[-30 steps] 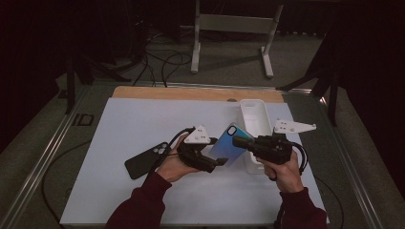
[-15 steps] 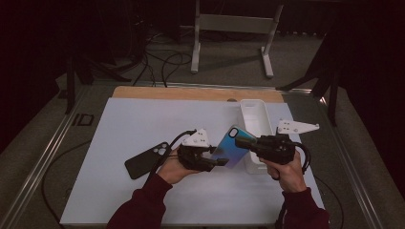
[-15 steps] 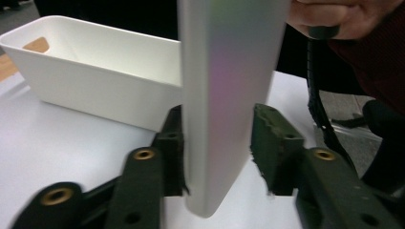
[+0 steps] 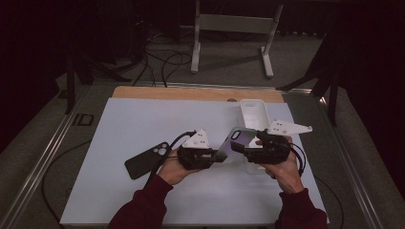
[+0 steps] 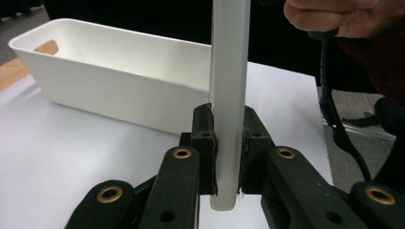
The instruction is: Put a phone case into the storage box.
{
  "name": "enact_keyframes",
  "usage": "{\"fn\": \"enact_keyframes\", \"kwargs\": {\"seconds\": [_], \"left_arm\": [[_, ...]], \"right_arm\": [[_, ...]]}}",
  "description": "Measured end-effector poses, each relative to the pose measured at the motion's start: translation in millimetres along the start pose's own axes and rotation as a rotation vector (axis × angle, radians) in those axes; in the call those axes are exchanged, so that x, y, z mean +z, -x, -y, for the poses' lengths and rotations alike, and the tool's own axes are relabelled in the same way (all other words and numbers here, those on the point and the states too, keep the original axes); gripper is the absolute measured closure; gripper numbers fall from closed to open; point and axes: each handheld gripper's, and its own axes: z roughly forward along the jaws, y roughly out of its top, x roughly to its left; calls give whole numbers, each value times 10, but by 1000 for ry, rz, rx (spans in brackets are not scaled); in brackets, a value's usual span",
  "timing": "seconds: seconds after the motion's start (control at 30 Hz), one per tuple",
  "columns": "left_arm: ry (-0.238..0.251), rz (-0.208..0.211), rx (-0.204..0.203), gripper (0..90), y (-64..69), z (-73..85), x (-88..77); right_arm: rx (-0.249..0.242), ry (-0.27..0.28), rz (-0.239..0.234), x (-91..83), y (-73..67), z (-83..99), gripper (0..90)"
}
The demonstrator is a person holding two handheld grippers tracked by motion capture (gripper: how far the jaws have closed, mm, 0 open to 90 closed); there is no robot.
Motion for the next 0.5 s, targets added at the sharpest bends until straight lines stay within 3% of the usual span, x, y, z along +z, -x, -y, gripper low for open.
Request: {"fn": "enact_keyframes", "kwargs": {"seconds": [0.17, 0.3, 0.5], "left_arm": [[21, -49, -2, 810, -2, -12, -47], [28, -93, -6, 810, -5, -11, -62], [24, -187, -22, 810, -7, 5, -52]], "right_arm": [[30, 3, 49, -16, 28, 23, 211], [47, 12, 59, -30, 33, 31, 195], [57, 29, 103, -29, -17, 12, 126]]}}
